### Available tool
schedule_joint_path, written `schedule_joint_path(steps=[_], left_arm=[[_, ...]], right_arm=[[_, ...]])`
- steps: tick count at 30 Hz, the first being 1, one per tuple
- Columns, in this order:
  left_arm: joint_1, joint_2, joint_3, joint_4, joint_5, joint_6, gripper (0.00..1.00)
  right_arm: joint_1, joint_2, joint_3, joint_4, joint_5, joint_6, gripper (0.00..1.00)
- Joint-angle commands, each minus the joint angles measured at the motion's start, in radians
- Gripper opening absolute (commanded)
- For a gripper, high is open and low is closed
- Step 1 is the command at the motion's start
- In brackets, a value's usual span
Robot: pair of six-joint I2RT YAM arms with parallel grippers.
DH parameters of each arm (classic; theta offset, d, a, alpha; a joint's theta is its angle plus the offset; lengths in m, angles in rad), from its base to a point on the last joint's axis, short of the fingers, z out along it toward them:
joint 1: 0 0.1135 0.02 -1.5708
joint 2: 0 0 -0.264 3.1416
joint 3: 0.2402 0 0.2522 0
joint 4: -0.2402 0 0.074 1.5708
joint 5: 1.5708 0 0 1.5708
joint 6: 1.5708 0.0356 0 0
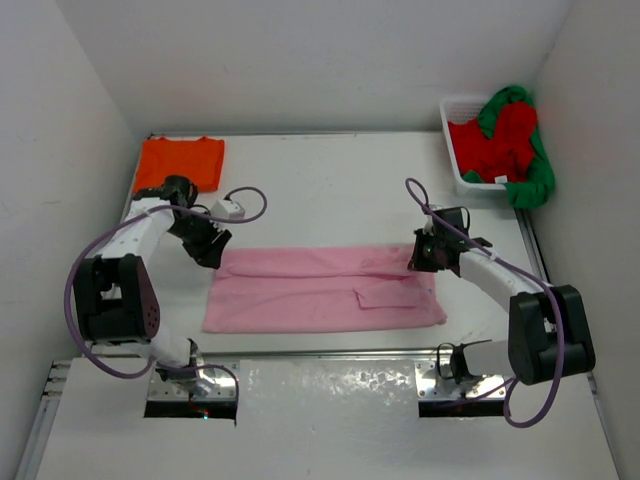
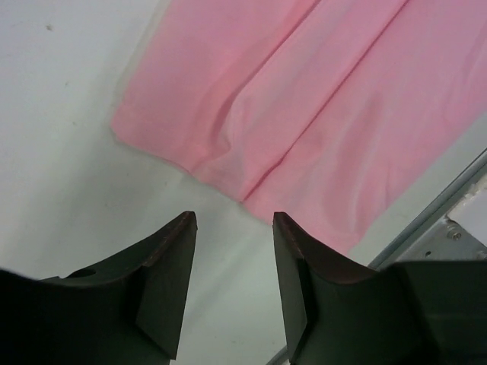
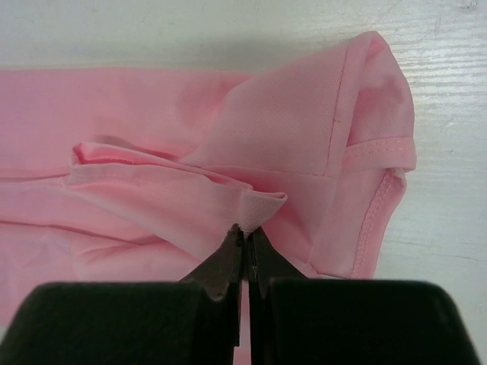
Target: Fold and stack the t-shirts
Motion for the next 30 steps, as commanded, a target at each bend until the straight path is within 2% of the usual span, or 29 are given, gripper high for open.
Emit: schedule_joint_path(steps=[1,2,4,7,10,11,13,14,15,18,24,30], left_arm=[[-0.001,0.005,0.009,-0.014,0.013,0.028,0.43],[-0.002,0.01,0.005,0.121,-0.016,-0.097,0.43],[-0.022,0.047,0.02,0.219,-0.095,-0.202,0.44],[-0.056,0.102,0.054,0.279,-0.123,-0.267,0.44],[-0.102,0.128,0.044,0.345,-0.164,-0.356,0.34],[-0.136,0.134,0.038,0.386,-0.2,-0.39,0.23],[-0.173,0.154,0.012,0.434,-0.251,-0.416,0.14],[-0.202,0.159,0.0,0.451,-0.302,-0.421,0.08],[-0.209,0.16,-0.009,0.453,-0.308,-0.416,0.07],[-0.216,0.125,-0.04,0.434,-0.311,-0.375,0.06],[-0.216,0.027,-0.213,0.379,-0.316,-0.212,0.05],[-0.216,-0.045,-0.227,0.345,-0.304,-0.183,0.04]], right_arm=[[0.007,0.0,-0.003,0.048,-0.003,-0.019,0.0],[0.006,0.0,-0.003,0.049,-0.004,-0.021,0.0],[0.006,0.005,-0.001,0.049,-0.006,-0.024,0.0],[0.006,0.006,0.003,0.043,-0.006,-0.03,0.0],[0.006,0.006,-0.001,0.043,0.002,-0.031,0.0],[0.006,0.008,-0.006,0.046,0.0,-0.03,0.0],[0.006,0.009,-0.009,0.049,-0.001,-0.028,0.0],[0.006,0.005,-0.015,0.049,-0.001,-0.027,0.0],[0.006,0.002,-0.016,0.049,-0.003,-0.025,0.0],[0.006,-0.012,-0.026,0.048,0.002,-0.028,0.0],[0.006,-0.023,-0.036,0.042,0.013,-0.034,0.0],[0.006,-0.023,-0.013,0.031,0.008,-0.045,0.0]])
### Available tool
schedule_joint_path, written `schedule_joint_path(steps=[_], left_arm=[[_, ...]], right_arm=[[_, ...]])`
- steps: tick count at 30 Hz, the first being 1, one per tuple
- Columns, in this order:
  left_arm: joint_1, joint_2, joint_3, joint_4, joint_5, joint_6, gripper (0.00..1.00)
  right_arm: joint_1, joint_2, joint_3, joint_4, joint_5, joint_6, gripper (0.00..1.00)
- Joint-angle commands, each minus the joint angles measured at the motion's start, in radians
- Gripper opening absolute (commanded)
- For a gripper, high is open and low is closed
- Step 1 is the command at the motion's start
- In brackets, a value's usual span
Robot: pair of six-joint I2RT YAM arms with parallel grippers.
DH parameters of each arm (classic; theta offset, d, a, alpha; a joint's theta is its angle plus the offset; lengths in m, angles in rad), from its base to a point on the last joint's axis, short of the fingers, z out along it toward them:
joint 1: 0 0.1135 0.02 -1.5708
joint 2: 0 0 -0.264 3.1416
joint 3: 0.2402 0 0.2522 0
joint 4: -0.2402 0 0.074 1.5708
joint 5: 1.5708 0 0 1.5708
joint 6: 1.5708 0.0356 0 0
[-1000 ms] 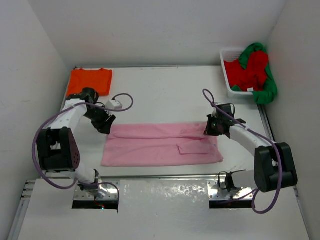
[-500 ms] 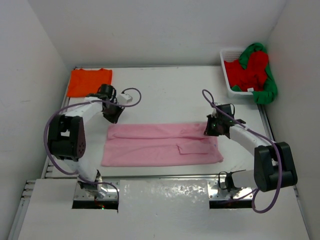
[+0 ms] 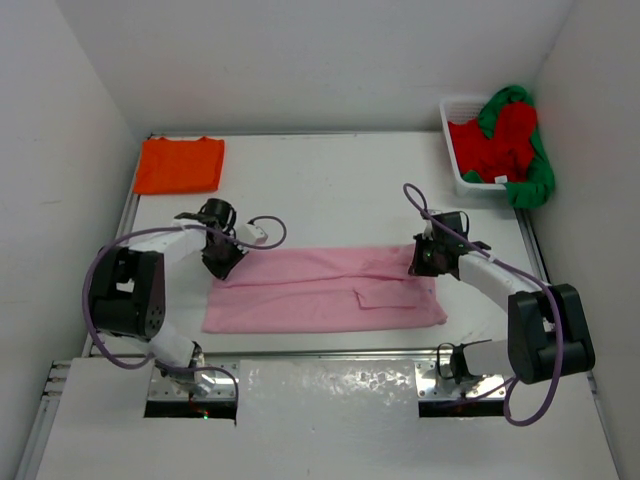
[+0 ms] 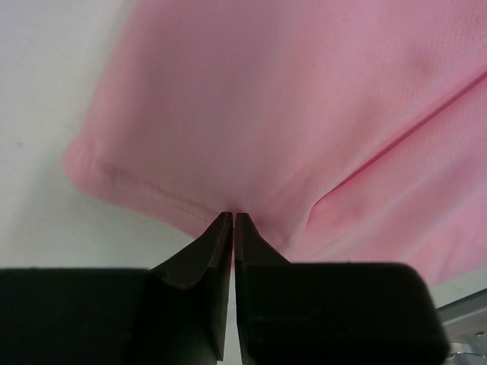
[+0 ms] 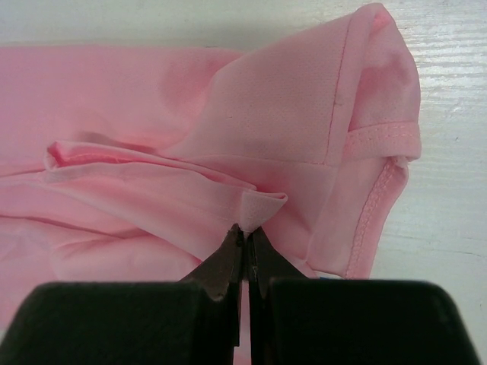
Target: Fold and stack the t-shirts
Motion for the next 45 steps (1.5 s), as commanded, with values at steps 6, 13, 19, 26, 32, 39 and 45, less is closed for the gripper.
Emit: schedule_joint_path(steps=[6,13,19,26,32,39,45], left_arm=[[0.003,-0.102,-0.029,-0.033,0.009,0.147,0.11],[-0.053,-0.059,0.257,-0.011,0.098,-0.043,0.19],[-0.352,0.111,0.549,0.065,0.263,-0.238,0.38],[-0.549,0.342,0.56,0.357,0.442,-0.436,0.4],[-0.59,0.441,0.567,0.521,0.48,-0.563,0.45],[-0.629,0.526,0.592,0.566,0.443,-0.592,0.47],[-0.632,0.538,0.593,0.552,0.462,-0.6,0.43]], right_arm=[[0.007,-0.021,0.019,0.034,-0.023,-0.027,0.0],[0.007,-0.023,0.013,0.031,-0.044,-0.038,0.0],[0.004,0.006,0.01,0.046,-0.066,-0.01,0.0],[-0.007,0.046,-0.001,0.094,-0.11,0.047,0.0],[-0.025,0.048,-0.035,0.149,-0.161,0.1,0.0],[-0.037,0.035,-0.081,0.184,-0.171,0.114,0.0],[-0.045,0.029,-0.078,0.186,-0.17,0.108,0.0]])
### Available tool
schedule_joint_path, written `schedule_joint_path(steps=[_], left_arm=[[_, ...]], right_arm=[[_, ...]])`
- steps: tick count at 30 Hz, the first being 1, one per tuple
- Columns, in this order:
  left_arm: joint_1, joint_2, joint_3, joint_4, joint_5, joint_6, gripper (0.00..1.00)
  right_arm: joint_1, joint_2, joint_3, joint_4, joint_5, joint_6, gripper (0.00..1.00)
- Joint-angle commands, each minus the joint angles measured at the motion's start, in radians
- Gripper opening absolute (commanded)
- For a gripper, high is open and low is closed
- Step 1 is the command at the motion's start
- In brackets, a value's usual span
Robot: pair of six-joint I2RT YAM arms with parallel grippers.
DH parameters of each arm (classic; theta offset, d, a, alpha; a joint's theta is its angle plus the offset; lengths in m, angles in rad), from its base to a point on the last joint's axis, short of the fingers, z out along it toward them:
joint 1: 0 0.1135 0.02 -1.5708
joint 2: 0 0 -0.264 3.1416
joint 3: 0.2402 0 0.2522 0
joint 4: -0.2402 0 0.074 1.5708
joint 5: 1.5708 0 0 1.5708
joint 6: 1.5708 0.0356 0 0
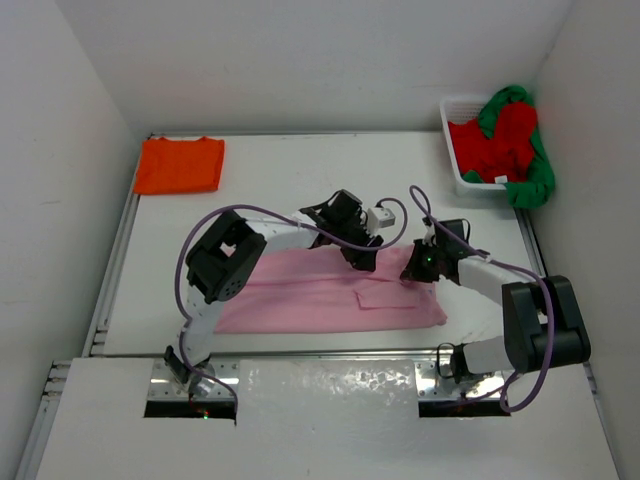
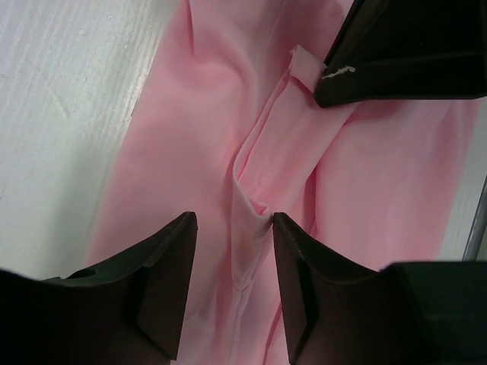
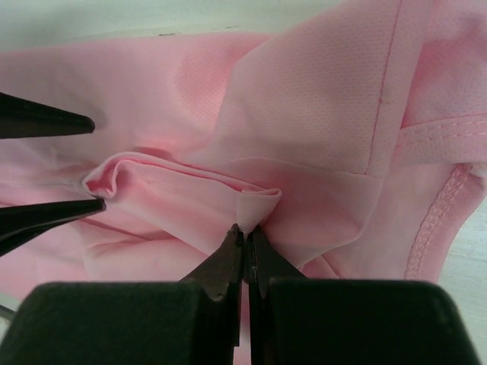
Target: Fold and stack the t-shirts
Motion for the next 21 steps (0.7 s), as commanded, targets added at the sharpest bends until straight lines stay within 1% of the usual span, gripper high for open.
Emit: schedule_joint_path(steps=[1,4,6,7,8,9,10,11,14,18,21], left_arm=[[-0.006,-0.009,0.035,0.039,0.038,-0.016,0.43],[-0.009,-0.009,0.038,0.039,0.05,-0.013,0.44],[-0.015,-0.009,0.042,0.043,0.027,-0.015,0.43],[-0.017,-0.007,0.042,0.051,0.014,-0.015,0.38],[-0.018,-0.004,0.041,0.056,0.0,-0.025,0.21],[-0.018,0.002,0.041,0.057,-0.006,-0.027,0.14],[-0.018,0.003,0.044,0.054,-0.005,-0.028,0.04],[-0.017,0.003,0.045,0.042,-0.013,-0.033,0.0],[-0.005,-0.012,0.064,0.002,-0.051,-0.033,0.0],[0.023,-0.052,0.05,0.0,-0.108,-0.059,0.0],[0.028,-0.066,0.019,0.0,-0.109,-0.071,0.0]], right_arm=[[-0.009,-0.02,0.006,0.042,-0.016,0.007,0.0],[-0.009,-0.012,0.015,0.041,-0.017,0.004,0.0],[-0.009,-0.012,0.018,0.041,-0.019,0.004,0.0],[-0.009,-0.012,0.02,0.041,-0.017,0.002,0.0],[-0.009,-0.012,0.023,0.038,-0.016,0.001,0.0],[-0.009,-0.014,0.023,0.035,-0.014,0.001,0.0],[-0.009,-0.015,0.026,0.03,-0.013,-0.001,0.0],[-0.009,-0.018,0.032,0.018,-0.007,-0.009,0.0],[-0.009,-0.054,0.043,-0.01,0.013,-0.057,0.0],[-0.009,-0.101,0.043,-0.018,0.076,-0.128,0.0],[-0.007,-0.094,0.049,-0.002,0.058,-0.141,0.0]])
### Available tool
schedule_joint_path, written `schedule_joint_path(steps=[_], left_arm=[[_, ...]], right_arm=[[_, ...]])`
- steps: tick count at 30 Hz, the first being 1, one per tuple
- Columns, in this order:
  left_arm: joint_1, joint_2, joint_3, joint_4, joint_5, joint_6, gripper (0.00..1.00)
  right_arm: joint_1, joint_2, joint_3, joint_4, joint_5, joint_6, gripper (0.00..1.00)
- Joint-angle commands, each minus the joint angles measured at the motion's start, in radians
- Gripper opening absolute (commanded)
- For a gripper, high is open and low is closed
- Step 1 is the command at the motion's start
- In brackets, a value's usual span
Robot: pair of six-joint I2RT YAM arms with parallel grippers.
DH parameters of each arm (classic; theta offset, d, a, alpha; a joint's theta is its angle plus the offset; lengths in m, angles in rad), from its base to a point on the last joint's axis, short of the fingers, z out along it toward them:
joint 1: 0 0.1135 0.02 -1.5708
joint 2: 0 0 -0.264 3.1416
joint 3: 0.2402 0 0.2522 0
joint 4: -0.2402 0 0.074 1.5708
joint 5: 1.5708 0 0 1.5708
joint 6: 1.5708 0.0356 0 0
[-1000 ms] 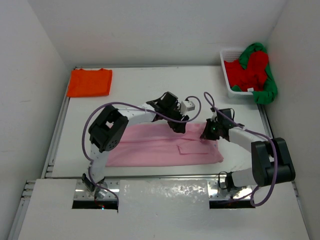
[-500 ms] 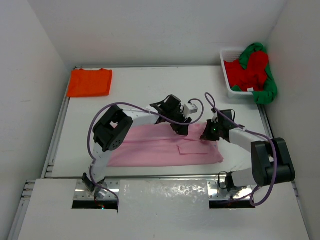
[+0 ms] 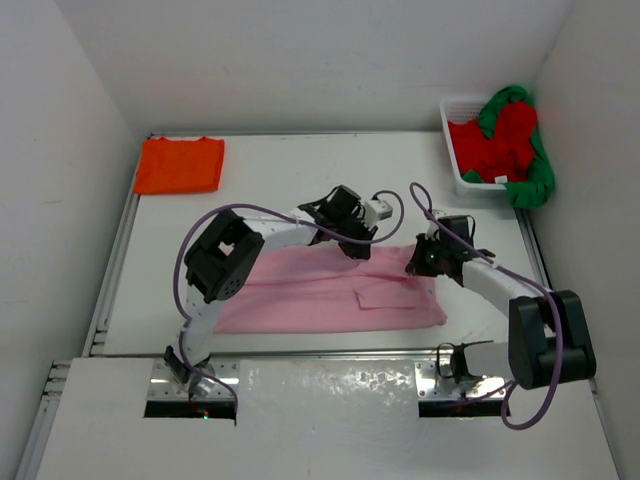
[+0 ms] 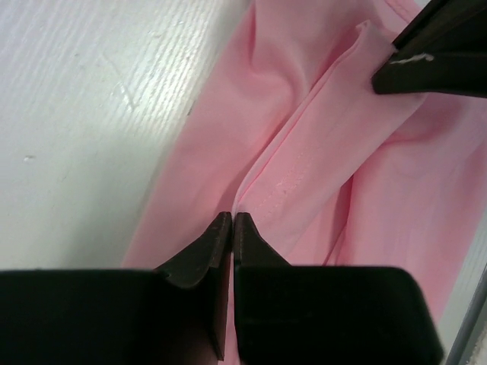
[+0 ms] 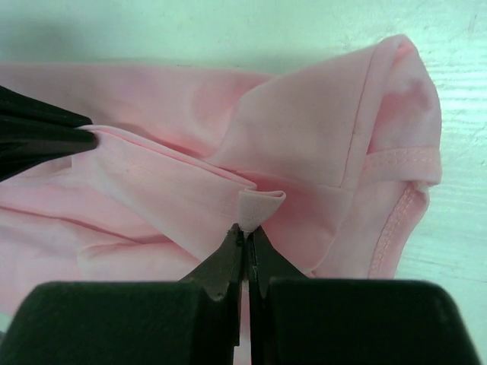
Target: Fold and stack the t-shirts
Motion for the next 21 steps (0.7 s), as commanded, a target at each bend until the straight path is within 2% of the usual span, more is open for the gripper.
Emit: schedule_joint_path(steps=[1,7,21], left_arm=[[0.016,-0.07,-0.013,0.013,-0.025,-0.029,0.0],[0.018,-0.103,-0.051,0.028,-0.051,-0.07,0.0],[0.027,-0.086,-0.083,0.055,-0.174,-0.11,0.0]], right_arm=[[0.0,-0.007,0.041,0.02,0.012,-0.055,0.0],[0.003,-0.049,0.035,0.074,0.058,-0.087,0.0],[0.003,0.081,0.05,0.172,0.122,-0.106,0.01]])
